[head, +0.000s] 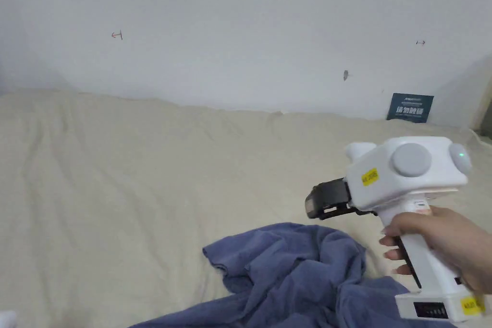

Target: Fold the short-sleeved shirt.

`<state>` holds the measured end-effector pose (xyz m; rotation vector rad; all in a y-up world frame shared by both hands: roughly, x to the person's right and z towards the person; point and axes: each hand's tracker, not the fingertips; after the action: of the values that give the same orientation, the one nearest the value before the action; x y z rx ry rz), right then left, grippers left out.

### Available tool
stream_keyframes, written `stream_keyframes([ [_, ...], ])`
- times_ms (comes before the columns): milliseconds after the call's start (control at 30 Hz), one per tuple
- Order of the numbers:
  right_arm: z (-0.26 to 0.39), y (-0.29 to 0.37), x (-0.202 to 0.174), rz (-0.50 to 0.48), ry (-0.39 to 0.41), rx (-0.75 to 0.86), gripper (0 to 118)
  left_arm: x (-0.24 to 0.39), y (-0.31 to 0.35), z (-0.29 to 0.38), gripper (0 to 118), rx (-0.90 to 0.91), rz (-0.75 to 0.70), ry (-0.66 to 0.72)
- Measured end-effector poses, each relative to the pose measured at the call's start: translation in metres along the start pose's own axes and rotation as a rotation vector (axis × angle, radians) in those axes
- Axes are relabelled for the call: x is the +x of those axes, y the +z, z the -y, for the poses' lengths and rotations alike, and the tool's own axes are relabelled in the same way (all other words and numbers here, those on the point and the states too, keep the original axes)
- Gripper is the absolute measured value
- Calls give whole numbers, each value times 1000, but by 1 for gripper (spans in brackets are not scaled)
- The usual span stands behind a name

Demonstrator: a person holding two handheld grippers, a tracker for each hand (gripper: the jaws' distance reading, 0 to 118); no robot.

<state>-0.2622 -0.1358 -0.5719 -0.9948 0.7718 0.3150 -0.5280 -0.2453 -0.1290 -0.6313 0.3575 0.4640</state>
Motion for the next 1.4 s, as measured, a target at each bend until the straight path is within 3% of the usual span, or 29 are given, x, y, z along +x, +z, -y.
stream_keyframes([
  [100, -26, -60, 4, 62, -39, -140, 101, -1, -3, 0, 2, -3, 1, 24],
  [267, -39, -135, 13, 278, 58, -169, 100, -6, -5, -1, 2, -14, 2, 45],
  [300, -37, -143, 16, 305, 60, -190, 80, -5, -6, -1, 2, -21, 0, 46],
  [333, -33, -148, 21, 275, 44, -236, 27, -6, -8, 0, 2, -31, 3, 55],
  [367, -28, -151, 27, 207, 16, -266, 7, -7, -9, 1, 2, -45, 4, 60],
  [400, -21, -153, 27, 124, -18, -293, 0, -7, -10, 2, 2, -53, 3, 62],
  [433, -7, -138, 21, 162, 11, -248, 0, -9, -12, 2, 2, -59, 3, 65],
  [500, -2, -119, 20, 149, 41, -205, 0, -11, -14, 2, 2, -68, 2, 72],
  [667, -14, -65, 48, -3, -96, -51, 0, -5, -8, -2, 2, -55, -2, 84],
  [800, 1, 17, 52, -82, -88, 70, 0, 7, 14, -19, 2, -1, 42, 58],
  [1000, 44, 152, 57, -123, -107, 262, 0, 53, 62, -79, 2, 155, 109, -115],
  [1167, 53, 254, 68, -32, -192, 461, 0, 88, 98, -161, 2, 313, 266, -144],
  [1267, 36, 296, 76, -41, -214, 511, 0, 116, 114, -215, 2, 366, 303, -196],
  [1400, 4, 338, 76, 25, -214, 602, 0, 151, 125, -283, 3, 421, 345, -252],
])
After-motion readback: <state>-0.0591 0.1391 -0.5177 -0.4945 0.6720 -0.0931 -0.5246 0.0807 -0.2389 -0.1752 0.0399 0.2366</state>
